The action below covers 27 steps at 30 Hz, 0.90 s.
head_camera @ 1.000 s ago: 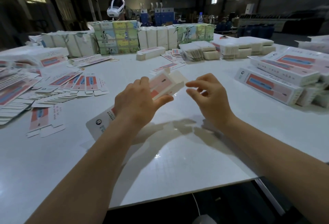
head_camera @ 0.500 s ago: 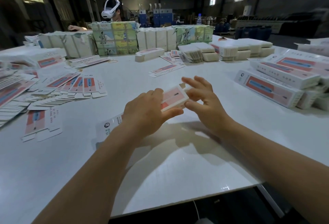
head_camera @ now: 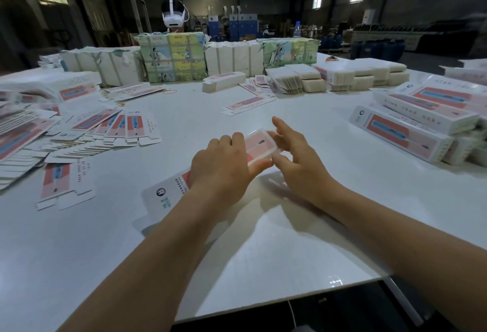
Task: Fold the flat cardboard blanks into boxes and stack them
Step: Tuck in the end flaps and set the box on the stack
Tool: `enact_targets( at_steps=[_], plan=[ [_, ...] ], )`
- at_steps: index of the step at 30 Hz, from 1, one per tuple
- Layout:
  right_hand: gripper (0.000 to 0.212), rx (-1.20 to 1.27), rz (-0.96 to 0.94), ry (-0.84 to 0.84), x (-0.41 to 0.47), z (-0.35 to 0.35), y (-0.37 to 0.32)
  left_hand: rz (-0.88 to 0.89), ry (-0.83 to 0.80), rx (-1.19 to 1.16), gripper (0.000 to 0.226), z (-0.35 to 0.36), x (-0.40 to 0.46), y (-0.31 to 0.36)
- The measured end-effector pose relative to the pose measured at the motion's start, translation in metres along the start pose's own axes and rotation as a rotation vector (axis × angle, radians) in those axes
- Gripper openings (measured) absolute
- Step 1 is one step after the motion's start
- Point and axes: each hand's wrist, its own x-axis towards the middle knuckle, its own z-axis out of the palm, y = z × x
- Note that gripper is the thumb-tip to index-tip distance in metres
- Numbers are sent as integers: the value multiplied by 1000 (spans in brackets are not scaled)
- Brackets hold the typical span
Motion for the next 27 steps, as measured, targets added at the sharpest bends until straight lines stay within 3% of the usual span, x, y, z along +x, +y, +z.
enact_targets(
  at_steps=[3, 5, 7, 8, 9, 11, 15, 18, 20, 24, 27],
  plan=[
    [62, 131, 101, 126, 5, -4, 1, 34, 10, 5, 70, 0, -2, -1],
    [60, 397, 339, 219, 12, -9, 3, 63, 35, 1, 69, 0, -4, 1],
    [38, 868, 617, 147, 17, -17, 1, 94, 47, 2, 69, 0, -5, 5],
    [27, 1020, 686, 89, 17, -18, -2, 108, 42, 8, 70, 1, -6, 7],
    [21, 1024, 681, 36, 15, -18, -2, 118, 34, 15, 70, 2, -6, 8],
    [17, 749, 556, 36, 12, -13, -1, 120, 26, 19, 68, 2, -6, 8],
    [18, -165, 56, 52, 0, 1, -2, 132, 31, 89, 54, 3, -8, 11],
    [25, -228, -30, 54, -3, 6, -1, 140, 54, 124, 47, 3, -9, 13],
    [28, -56, 59, 69, 0, 5, -5, 133, 68, 122, 57, 3, -9, 11],
    [22, 734, 387, 24, 11, -6, -6, 113, 93, 129, 69, 2, -7, 8],
    [24, 899, 463, -30, 14, -12, -3, 111, 102, 145, 70, 2, -5, 8]
  ],
)
